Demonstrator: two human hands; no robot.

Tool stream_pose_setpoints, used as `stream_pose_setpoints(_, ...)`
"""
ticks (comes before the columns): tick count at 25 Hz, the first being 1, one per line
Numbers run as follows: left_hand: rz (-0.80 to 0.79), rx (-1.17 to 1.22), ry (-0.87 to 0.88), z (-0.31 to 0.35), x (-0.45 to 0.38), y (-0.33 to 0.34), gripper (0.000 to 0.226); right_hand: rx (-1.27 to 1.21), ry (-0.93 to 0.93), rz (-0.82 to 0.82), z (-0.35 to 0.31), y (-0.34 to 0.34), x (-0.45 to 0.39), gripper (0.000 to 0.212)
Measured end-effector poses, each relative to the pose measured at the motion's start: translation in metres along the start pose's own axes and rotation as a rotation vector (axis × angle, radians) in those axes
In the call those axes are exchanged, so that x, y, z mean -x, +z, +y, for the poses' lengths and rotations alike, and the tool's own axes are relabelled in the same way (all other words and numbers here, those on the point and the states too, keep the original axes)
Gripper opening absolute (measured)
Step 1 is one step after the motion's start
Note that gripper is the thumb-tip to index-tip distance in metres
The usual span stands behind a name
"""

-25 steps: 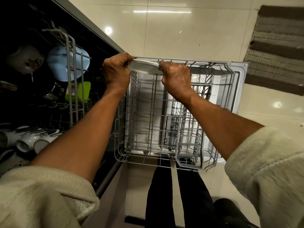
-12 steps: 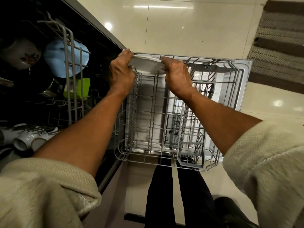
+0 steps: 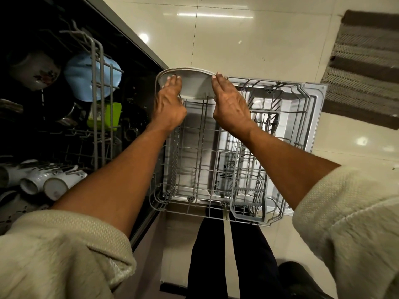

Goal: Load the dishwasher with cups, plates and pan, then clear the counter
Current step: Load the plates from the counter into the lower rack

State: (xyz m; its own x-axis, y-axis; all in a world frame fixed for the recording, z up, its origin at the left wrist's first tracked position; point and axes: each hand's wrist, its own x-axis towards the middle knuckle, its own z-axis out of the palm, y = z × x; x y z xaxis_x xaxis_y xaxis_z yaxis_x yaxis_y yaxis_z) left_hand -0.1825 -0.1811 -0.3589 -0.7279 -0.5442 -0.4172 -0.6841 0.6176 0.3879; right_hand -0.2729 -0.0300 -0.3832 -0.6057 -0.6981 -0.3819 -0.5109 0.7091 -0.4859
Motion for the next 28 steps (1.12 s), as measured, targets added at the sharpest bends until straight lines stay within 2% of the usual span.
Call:
stream_pose_setpoints(5,-0.038,-0.074,0.041,0.011,0.022,-0.007,0.077,0.037,-0.042,-0.079,-0.013,-0.012,0.020,0.086)
stream_pose_setpoints(13,-0.015,-0.121,0.119,0.039,0.091,-0.034,0.082,0.141,-0.163,-0.141,-0.054,-0.049,0.082,0.085)
stream_pose_setpoints(18,0.001,-0.180,0.091,0.059,0.159,-0.061,0.081,0.185,-0.224,-0.126,-0.088,-0.086,0.142,0.076)
stream_pose_setpoints(20,-0.015,-0.207,0.080,0.067,0.191,-0.073,0.089,0.186,-0.227,-0.094,-0.099,-0.095,0.170,0.072)
stream_pose_setpoints(24,-0.011,-0.229,0.064,0.076,0.253,-0.098,0.099,0.212,-0.245,-0.035,-0.118,-0.111,0.233,0.072)
stream_pose_setpoints(28,0.045,-0.208,0.084,0.082,0.322,-0.121,0.098,0.278,-0.281,0.032,-0.139,-0.125,0.295,0.072)
